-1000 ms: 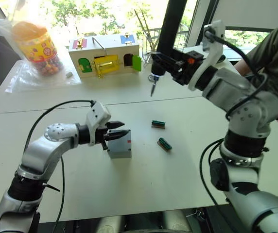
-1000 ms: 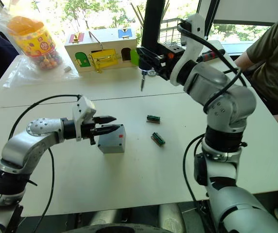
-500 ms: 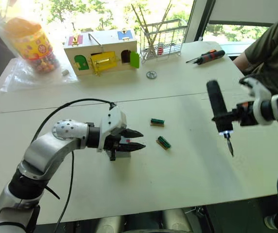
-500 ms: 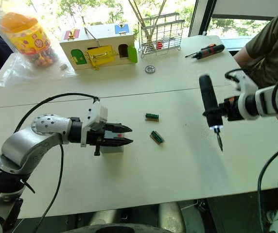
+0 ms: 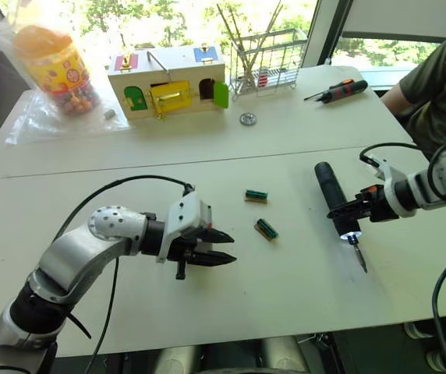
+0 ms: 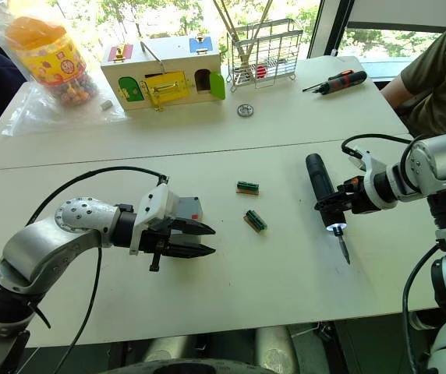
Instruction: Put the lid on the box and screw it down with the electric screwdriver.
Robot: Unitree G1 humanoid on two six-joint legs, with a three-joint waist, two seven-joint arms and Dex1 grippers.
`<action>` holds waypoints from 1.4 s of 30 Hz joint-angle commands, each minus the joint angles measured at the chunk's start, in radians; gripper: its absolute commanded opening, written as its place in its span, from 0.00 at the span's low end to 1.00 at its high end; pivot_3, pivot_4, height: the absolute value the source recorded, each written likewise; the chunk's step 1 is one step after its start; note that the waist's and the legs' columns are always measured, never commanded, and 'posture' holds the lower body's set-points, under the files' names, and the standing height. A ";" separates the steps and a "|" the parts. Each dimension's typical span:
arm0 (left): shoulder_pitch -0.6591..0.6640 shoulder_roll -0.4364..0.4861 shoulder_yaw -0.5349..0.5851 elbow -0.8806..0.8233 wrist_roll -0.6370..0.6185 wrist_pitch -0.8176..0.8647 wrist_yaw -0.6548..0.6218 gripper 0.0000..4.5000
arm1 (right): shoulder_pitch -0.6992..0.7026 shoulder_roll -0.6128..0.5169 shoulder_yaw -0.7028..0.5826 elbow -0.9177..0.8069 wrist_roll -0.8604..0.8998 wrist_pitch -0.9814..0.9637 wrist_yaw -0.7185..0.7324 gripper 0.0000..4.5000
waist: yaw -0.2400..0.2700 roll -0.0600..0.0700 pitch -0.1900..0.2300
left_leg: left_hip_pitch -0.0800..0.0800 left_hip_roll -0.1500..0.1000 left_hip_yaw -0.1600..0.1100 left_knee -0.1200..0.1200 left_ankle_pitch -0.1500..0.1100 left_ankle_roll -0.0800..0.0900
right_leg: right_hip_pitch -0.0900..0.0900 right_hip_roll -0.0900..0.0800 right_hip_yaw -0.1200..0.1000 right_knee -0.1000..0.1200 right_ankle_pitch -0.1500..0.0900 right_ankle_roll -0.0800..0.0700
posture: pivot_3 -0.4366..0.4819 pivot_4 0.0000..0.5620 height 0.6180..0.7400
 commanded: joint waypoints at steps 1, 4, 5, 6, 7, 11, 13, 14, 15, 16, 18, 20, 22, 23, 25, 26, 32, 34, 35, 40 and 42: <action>-0.009 -0.002 0.005 -0.020 0.006 -0.010 0.013 0.38 | -0.028 0.005 -0.002 -0.001 -0.028 -0.029 0.026 0.42 | 0.000 0.000 0.000 | 0.000 0.000 0.000 0.000 0.000 0.000 | 0.000 0.000 0.000 0.000 0.000 0.000 | 0.48 0.27 1.00; -0.010 -0.001 0.012 -0.006 0.009 -0.017 0.016 0.38 | -0.026 0.014 0.014 -0.003 -0.059 -0.052 0.027 0.53 | 0.000 0.000 0.000 | 0.000 0.000 0.000 0.000 0.000 0.000 | 0.000 0.000 0.000 0.000 0.000 0.000 | 0.48 0.27 1.00; -0.008 -0.002 0.015 -0.002 0.016 -0.026 0.019 0.38 | -0.025 0.016 0.015 -0.002 -0.066 -0.056 0.030 0.64 | 0.000 0.000 0.000 | 0.000 0.000 0.000 0.000 0.000 0.000 | 0.000 0.000 0.000 0.000 0.000 0.000 | 0.48 0.27 1.00; -0.010 -0.001 0.019 0.006 0.025 -0.036 0.021 0.38 | -0.026 0.021 0.011 0.001 -0.073 -0.060 0.029 0.71 | 0.000 0.000 0.000 | 0.000 0.000 0.000 0.000 0.000 0.000 | 0.000 0.000 0.000 0.000 0.000 0.000 | 0.48 0.27 1.00; -0.012 0.001 0.025 0.012 0.028 -0.041 0.019 0.38 | -0.025 0.024 0.006 0.002 -0.078 -0.063 0.030 0.80 | 0.000 0.000 0.000 | 0.000 0.000 0.000 0.001 0.000 0.000 | 0.000 0.000 0.000 0.000 0.000 0.000 | 0.48 0.27 1.00; -0.023 0.019 0.084 0.050 0.003 -0.036 0.012 0.38 | -0.023 0.037 -0.032 0.008 -0.093 -0.071 0.015 0.99 | 0.000 0.000 0.000 | 0.000 0.000 0.000 0.001 0.000 0.000 | 0.001 0.000 0.000 0.000 0.000 0.000 | 0.48 0.27 1.00; -0.028 0.026 0.108 0.070 -0.009 -0.026 0.009 0.38 | -0.019 0.041 -0.047 0.002 -0.100 -0.078 0.011 0.99 | 0.000 0.000 0.000 | 0.000 0.000 0.000 0.001 0.000 0.000 | 0.001 0.000 0.000 0.000 0.000 0.000 | 0.48 0.27 1.00; -0.030 0.031 0.123 0.081 -0.022 -0.016 0.002 0.38 | -0.016 0.044 -0.056 -0.007 -0.098 -0.077 0.013 0.99 | 0.001 0.000 0.000 | 0.000 0.000 0.000 0.001 0.000 0.000 | 0.001 0.000 0.000 0.000 0.000 0.000 | 0.48 0.27 1.00; -0.032 0.038 0.141 0.095 -0.038 0.002 -0.002 0.38 | -0.008 0.042 -0.073 -0.020 -0.087 -0.079 0.023 0.99 | 0.001 0.000 0.000 | 0.000 0.000 0.000 0.001 0.000 0.000 | 0.001 0.000 0.000 0.000 0.000 0.000 | 0.48 0.27 1.00; -0.034 0.043 0.154 0.108 -0.050 0.011 -0.009 0.38 | -0.002 0.045 -0.092 -0.025 -0.084 -0.085 0.023 0.99 | 0.001 0.000 0.000 | 0.000 0.000 -0.001 0.001 0.000 0.000 | 0.001 0.000 -0.001 0.000 0.000 0.000 | 0.48 0.27 1.00; -0.036 0.045 0.177 0.133 -0.076 0.029 -0.014 0.38 | 0.005 0.051 -0.115 -0.030 -0.094 -0.107 0.013 0.99 | 0.000 0.000 0.000 | 0.000 0.000 -0.001 0.001 0.000 0.000 | 0.000 0.000 -0.001 0.000 0.000 0.000 | 0.48 0.27 1.00; -0.034 0.049 0.190 0.146 -0.086 0.034 -0.021 0.38 | 0.005 0.057 -0.135 -0.035 -0.099 -0.121 0.007 0.99 | -0.001 0.000 0.000 | 0.000 0.000 -0.001 0.001 0.000 0.000 | 0.000 0.000 -0.001 0.001 0.000 0.000 | 0.48 0.27 1.00; -0.027 0.058 0.221 0.172 -0.097 0.044 -0.017 0.38 | 0.002 0.054 -0.172 -0.066 -0.100 -0.163 0.002 0.99 | -0.002 0.000 0.000 | 0.000 0.000 -0.001 0.001 0.000 0.000 | 0.000 0.000 -0.001 0.001 0.000 0.000 | 0.48 0.27 1.00; -0.023 0.066 0.241 0.186 -0.105 0.051 -0.018 0.38 | 0.004 0.050 -0.188 -0.090 -0.099 -0.177 -0.001 0.99 | -0.002 0.000 0.000 | 0.000 0.000 -0.001 0.001 0.000 0.000 | 0.000 0.000 -0.001 0.001 0.000 0.000 | 0.48 0.27 1.00; -0.014 0.084 0.287 0.205 -0.128 0.071 -0.019 0.38 | 0.017 0.040 -0.226 -0.150 -0.089 -0.204 0.002 0.99 | -0.003 0.000 0.000 | 0.000 0.000 -0.001 0.000 0.000 -0.001 | -0.001 0.000 -0.001 0.001 0.000 0.000 | 0.48 0.27 1.00; -0.009 0.095 0.319 0.214 -0.152 0.093 -0.017 0.38 | 0.034 0.029 -0.256 -0.189 -0.068 -0.215 0.022 0.99 | -0.003 0.000 0.000 | 0.000 0.000 -0.001 0.000 0.000 0.000 | -0.001 0.000 -0.001 0.001 0.000 0.000 | 0.48 0.27 1.00; 0.150 0.234 0.455 0.224 -0.183 0.143 -0.065 0.38 | 0.315 0.015 -0.532 -0.476 0.024 -0.466 0.146 0.99 | -0.001 0.000 0.000 | 0.000 0.000 -0.001 -0.001 0.000 0.000 | -0.001 0.000 -0.001 0.001 0.000 0.000 | 0.48 0.27 1.00; 0.214 0.279 0.497 0.205 -0.203 0.163 -0.084 0.38 | 0.463 0.040 -0.626 -0.591 0.064 -0.540 0.195 0.99 | 0.002 -0.001 0.000 | 0.000 0.000 -0.002 -0.001 0.000 0.000 | 0.000 0.000 -0.001 0.001 0.000 0.000 | 0.48 0.27 1.00; 0.252 0.294 0.525 0.186 -0.222 0.180 -0.089 0.38 | 0.559 0.067 -0.678 -0.660 0.092 -0.576 0.223 0.99 | 0.004 -0.001 0.000 | 0.000 0.000 -0.003 -0.001 0.000 0.000 | 0.000 0.000 -0.001 0.001 0.000 0.000 | 0.48 0.27 1.00; 0.446 0.278 0.626 0.044 -0.325 0.271 -0.046 0.38 | 0.937 0.105 -0.694 -0.857 0.319 -0.506 0.394 0.99 | 0.006 -0.001 0.000 | 0.009 0.001 -0.004 -0.001 -0.004 0.006 | 0.010 0.000 -0.001 -0.001 0.000 0.000 | 0.48 0.27 1.00; 0.536 0.254 0.649 -0.001 -0.347 0.283 -0.035 0.38 | 1.012 0.115 -0.652 -0.905 0.326 -0.523 0.394 0.99 | 0.000 -0.001 0.000 | 0.010 0.001 -0.003 -0.001 -0.004 0.007 | 0.013 -0.001 -0.001 -0.002 0.000 0.000 | 0.48 0.27 1.00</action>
